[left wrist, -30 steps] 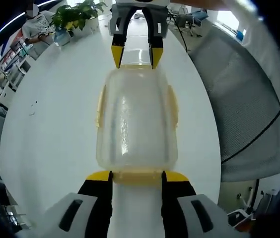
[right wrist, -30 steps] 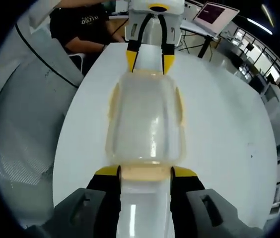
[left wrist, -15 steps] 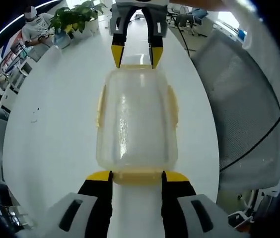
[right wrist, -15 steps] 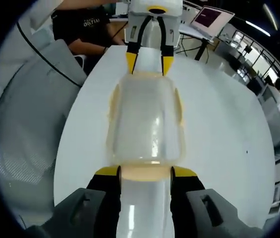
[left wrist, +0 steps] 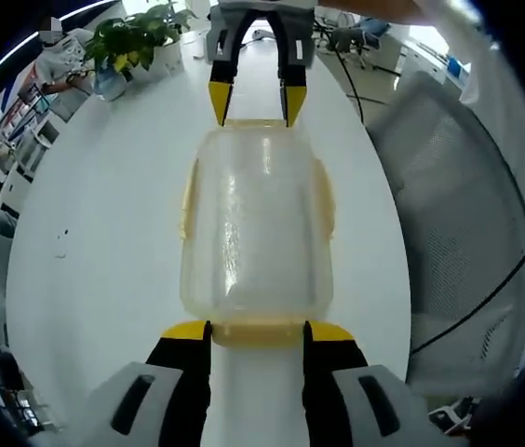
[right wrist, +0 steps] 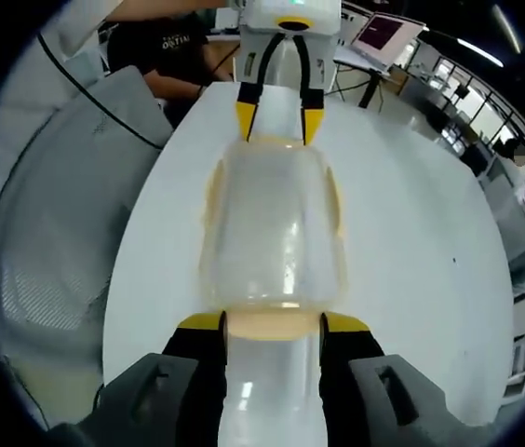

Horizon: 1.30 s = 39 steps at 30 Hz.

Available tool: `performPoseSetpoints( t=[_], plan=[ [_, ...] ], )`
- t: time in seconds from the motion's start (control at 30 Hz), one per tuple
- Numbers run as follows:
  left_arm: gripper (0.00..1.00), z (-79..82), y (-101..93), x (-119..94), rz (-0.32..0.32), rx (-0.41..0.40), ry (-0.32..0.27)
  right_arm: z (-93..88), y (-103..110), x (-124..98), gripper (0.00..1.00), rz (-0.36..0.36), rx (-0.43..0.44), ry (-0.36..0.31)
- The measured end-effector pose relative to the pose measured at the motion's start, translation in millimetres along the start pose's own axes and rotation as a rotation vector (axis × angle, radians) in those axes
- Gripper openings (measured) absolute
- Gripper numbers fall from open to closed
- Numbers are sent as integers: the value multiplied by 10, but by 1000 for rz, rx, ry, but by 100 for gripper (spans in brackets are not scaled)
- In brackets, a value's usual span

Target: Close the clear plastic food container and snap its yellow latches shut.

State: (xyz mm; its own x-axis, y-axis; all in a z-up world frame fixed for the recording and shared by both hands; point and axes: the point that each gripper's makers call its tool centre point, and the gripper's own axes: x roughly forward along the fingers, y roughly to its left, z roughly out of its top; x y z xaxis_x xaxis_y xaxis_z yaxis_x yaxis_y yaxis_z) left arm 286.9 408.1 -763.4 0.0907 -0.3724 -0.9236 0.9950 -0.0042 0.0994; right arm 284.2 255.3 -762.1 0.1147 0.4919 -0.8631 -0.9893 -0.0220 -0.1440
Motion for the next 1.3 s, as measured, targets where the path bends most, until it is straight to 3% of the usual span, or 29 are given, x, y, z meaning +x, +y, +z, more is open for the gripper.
performPoseSetpoints(
  t=[0.9, 1.3],
  plan=[
    [33, 753, 62, 331, -9, 30, 36, -795, 30, -371, 35, -6, 28, -1],
    [33, 915, 94, 469, -22, 26, 58, -1007, 11, -433, 35, 7, 43, -7]
  ],
)
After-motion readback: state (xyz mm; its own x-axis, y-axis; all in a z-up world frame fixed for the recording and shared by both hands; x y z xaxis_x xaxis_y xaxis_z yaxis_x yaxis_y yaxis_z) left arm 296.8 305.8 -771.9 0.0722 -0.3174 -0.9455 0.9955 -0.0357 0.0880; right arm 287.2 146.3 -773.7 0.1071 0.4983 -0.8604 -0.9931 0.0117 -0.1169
